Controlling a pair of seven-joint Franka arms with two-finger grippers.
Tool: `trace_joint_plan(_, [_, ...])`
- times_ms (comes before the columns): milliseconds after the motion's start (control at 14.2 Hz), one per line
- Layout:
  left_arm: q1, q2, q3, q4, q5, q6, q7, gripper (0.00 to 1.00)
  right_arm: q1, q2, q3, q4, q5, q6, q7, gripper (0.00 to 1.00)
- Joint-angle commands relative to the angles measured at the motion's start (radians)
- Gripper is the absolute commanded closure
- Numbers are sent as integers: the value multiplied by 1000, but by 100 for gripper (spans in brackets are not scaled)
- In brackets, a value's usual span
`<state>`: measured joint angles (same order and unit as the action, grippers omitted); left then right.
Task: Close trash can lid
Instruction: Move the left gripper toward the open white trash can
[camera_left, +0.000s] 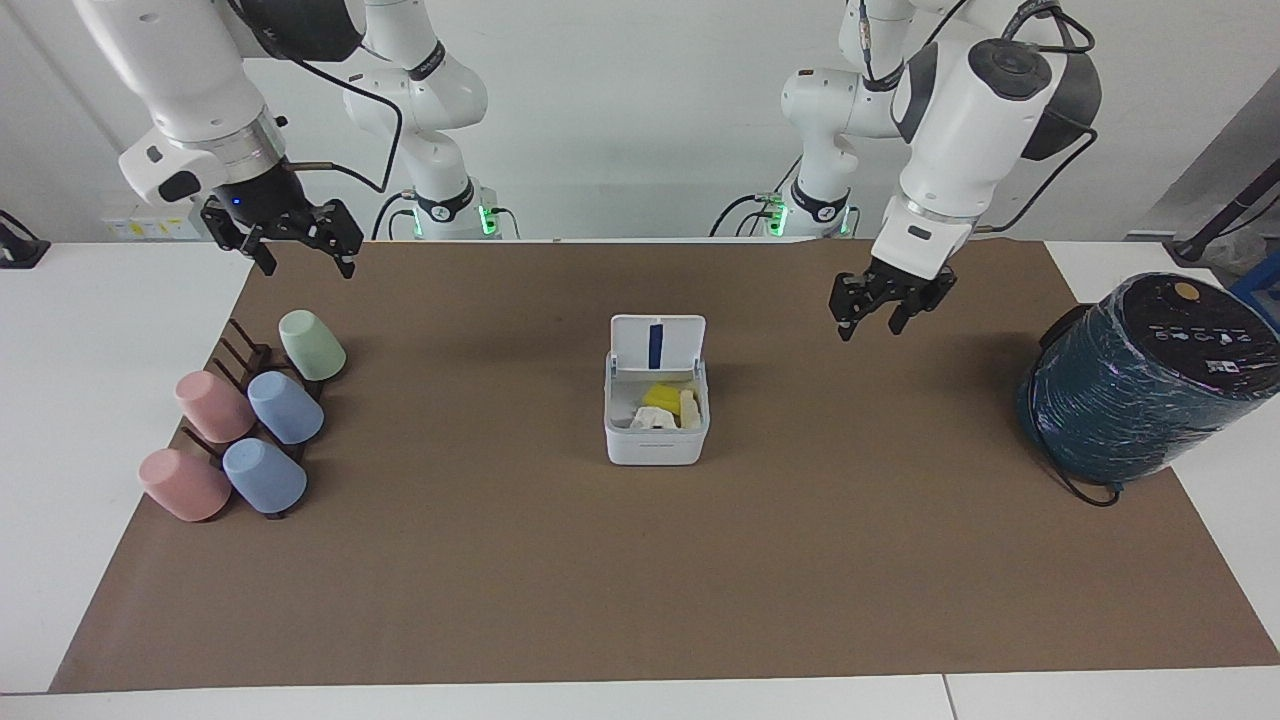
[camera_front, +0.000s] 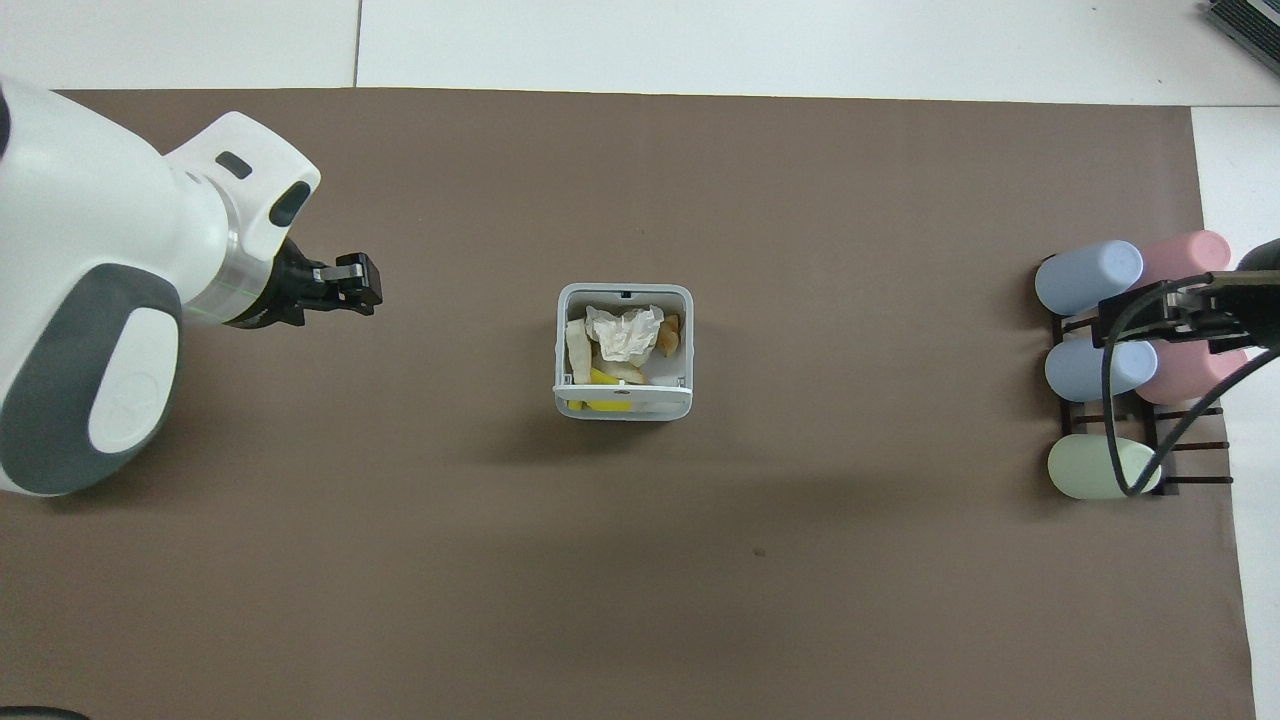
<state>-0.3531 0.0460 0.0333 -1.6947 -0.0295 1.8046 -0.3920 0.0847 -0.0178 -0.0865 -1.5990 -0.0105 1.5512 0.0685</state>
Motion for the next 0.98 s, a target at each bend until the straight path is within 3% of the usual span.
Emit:
trace_joint_plan(0, [-69, -46, 14, -54, -16, 24, -60, 69, -8, -19, 5, -15, 17, -6, 14, 0])
trace_joint_plan(421, [-211, -87, 14, -135, -36, 64, -143, 97, -8, -19, 5, -15, 17, -6, 14, 0])
trace_joint_plan(912, [-329, -112, 14, -258, -130, 258, -205, 98, -8, -19, 5, -15, 17, -6, 16, 0])
